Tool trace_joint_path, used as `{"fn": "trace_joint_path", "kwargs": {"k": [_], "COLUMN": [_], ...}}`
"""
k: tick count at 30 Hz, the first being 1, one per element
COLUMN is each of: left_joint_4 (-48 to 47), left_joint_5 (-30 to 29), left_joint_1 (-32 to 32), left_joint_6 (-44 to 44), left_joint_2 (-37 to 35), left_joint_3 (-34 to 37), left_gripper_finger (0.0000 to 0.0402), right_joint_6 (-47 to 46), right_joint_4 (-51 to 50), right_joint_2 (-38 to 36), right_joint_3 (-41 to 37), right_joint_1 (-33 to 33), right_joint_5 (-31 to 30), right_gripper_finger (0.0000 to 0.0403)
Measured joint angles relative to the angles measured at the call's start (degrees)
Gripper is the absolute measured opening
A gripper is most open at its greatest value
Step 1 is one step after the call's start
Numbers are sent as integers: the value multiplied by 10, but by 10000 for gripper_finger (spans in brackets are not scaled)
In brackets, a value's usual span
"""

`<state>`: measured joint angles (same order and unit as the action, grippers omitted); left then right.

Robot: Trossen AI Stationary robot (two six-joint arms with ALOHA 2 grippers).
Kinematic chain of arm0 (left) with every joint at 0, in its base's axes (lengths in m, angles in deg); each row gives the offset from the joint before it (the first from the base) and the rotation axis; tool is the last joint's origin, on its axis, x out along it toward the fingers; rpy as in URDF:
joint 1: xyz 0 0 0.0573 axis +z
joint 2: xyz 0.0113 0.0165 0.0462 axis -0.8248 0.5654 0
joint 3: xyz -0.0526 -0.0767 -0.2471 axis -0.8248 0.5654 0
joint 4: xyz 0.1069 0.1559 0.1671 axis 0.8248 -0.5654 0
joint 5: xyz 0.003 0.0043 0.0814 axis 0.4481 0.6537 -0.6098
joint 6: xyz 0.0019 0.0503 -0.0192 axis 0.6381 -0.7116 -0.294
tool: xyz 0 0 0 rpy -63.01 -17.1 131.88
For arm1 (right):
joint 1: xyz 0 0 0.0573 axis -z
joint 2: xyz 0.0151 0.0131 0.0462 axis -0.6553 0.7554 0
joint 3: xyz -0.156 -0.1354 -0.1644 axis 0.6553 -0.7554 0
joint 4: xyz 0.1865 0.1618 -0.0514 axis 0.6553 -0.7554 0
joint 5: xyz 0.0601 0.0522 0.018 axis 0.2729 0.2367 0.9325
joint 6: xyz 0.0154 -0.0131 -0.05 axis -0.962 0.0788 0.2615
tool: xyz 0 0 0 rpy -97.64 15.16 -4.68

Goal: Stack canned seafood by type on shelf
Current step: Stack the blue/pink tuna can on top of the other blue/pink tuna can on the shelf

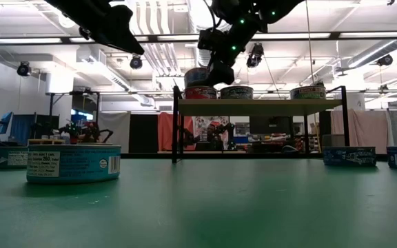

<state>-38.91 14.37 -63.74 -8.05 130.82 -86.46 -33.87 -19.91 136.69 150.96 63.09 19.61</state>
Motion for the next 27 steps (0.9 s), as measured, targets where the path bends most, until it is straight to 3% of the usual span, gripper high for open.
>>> {"fn": "trace_joint_path", "kwargs": {"k": [22, 27], "left_joint_4": [0, 0], "left_joint_5": [0, 0], "left_joint_1": [0, 0], "left_joint_6": [0, 0], "left_joint_2": [0, 0], "left_joint_3": [0, 0], "left_gripper_finger": [233, 233], "right_joint_6": [-56, -73], "right_joint_4": [-29, -33], "right_joint_2": [-2, -2], "right_joint_3": [0, 0], "right_joint_1": [-2, -2], "right_joint_5": [1, 32], "right_gripper_finger": [332, 331]}}
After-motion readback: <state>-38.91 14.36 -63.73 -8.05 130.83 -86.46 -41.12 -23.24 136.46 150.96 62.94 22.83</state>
